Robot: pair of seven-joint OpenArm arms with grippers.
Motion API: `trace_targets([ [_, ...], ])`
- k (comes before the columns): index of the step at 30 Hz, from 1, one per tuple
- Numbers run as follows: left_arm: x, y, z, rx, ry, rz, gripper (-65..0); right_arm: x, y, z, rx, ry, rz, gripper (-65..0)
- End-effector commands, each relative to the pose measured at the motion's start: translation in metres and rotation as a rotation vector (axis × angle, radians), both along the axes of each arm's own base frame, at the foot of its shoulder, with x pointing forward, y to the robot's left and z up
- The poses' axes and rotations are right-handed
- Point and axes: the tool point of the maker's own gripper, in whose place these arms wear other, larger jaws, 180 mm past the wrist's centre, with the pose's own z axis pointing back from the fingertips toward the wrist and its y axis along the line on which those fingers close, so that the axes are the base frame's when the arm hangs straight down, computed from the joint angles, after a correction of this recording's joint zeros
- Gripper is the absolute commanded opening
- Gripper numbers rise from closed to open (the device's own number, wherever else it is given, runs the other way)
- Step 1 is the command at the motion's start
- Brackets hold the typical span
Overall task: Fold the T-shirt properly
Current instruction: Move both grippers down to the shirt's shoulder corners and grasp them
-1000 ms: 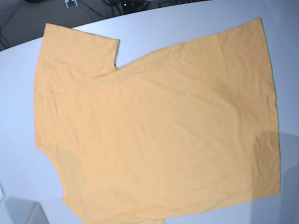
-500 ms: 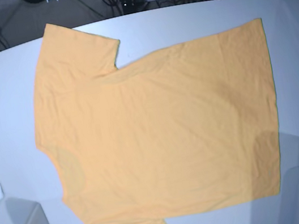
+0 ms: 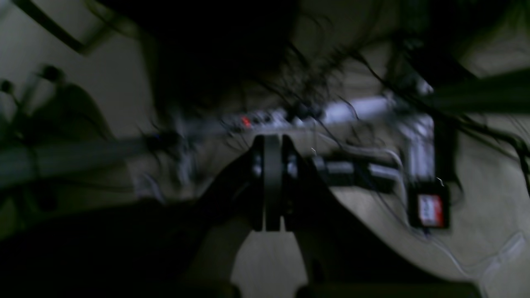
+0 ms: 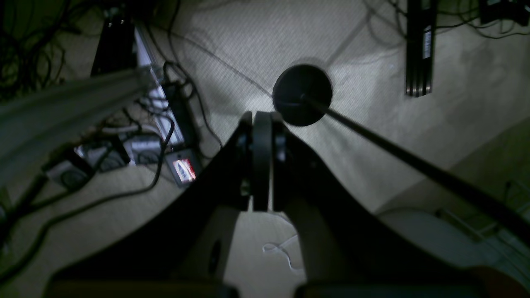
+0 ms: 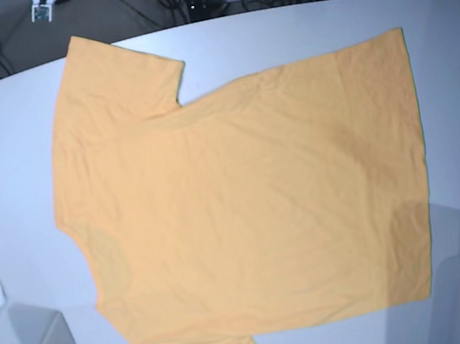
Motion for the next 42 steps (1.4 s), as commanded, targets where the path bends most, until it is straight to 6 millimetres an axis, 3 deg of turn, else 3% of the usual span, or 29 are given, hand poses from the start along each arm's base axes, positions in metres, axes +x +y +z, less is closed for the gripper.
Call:
trace_targets([
  [1,-0.001,-0.004,0.01,-0.003,-0.014,-0.014,-65.0,0.007,-0.013,0.013,-0.04,-0.037,-0.006,-65.0],
  [5,0.035,-0.019,0.047,-0.016,-0.134,-0.058,-65.0,0.039,-0.036,0.046,-0.11,-0.133,-0.016,-65.0],
  [10,0.074,-0.028,0.081,-0.092,-0.286,-0.001,-65.0,0.107,-0.039,0.087,-0.147,-0.335,0.001,-65.0],
  [13,0.082,-0.013,0.088,-0.16,-0.348,0.135,-65.0,0.138,-0.031,0.106,-0.084,-0.46,-0.04,-65.0],
  [16,0.094,0.011,0.097,-0.19,-0.423,0.25,-65.0,0.155,-0.02,0.108,0.064,-0.523,-0.127,-65.0],
  [17,0.095,0.018,0.1,-0.186,-0.436,0.272,-65.0,0.16,-0.016,0.106,0.118,-0.527,-0.149,-61.1],
  [18,0.095,0.025,0.103,-0.186,-0.45,0.294,-65.0,0.165,-0.013,0.106,0.174,-0.527,-0.157,-51.6],
  [20,0.097,0.033,0.108,-0.182,-0.472,0.316,-51.0,0.176,-0.006,0.106,0.281,-0.533,-0.171,-35.1],
  [22,0.103,0.042,0.113,-0.171,-0.502,0.333,-32.1,0.188,0.001,0.108,0.403,-0.56,-0.202,-25.5],
  [24,0.099,0.053,0.112,-0.146,-0.502,0.351,-17.1,0.199,-0.001,0.11,0.473,-0.587,-0.212,-26.4],
  [26,0.103,0.063,0.11,-0.148,-0.524,0.384,-7.2,0.21,-0.006,0.107,0.516,-0.599,-0.228,-28.2],
  [32,0.101,0.064,0.107,-0.358,-0.539,0.4,-7.4,0.215,-0.024,0.083,0.589,-0.56,-0.298,-28.5],
  [38,0.106,0.085,0.11,-0.397,-0.438,0.394,-7.4,0.207,-0.046,0.054,0.563,-0.486,-0.343,-28.5],
  [41,0.107,0.09,0.115,-0.395,-0.426,0.381,-7.4,0.2,-0.04,0.048,0.574,-0.464,-0.345,-28.7],
  [42,0.108,0.091,0.115,-0.396,-0.427,0.378,-7.4,0.198,-0.029,0.046,0.597,-0.453,-0.325,-28.7],
])
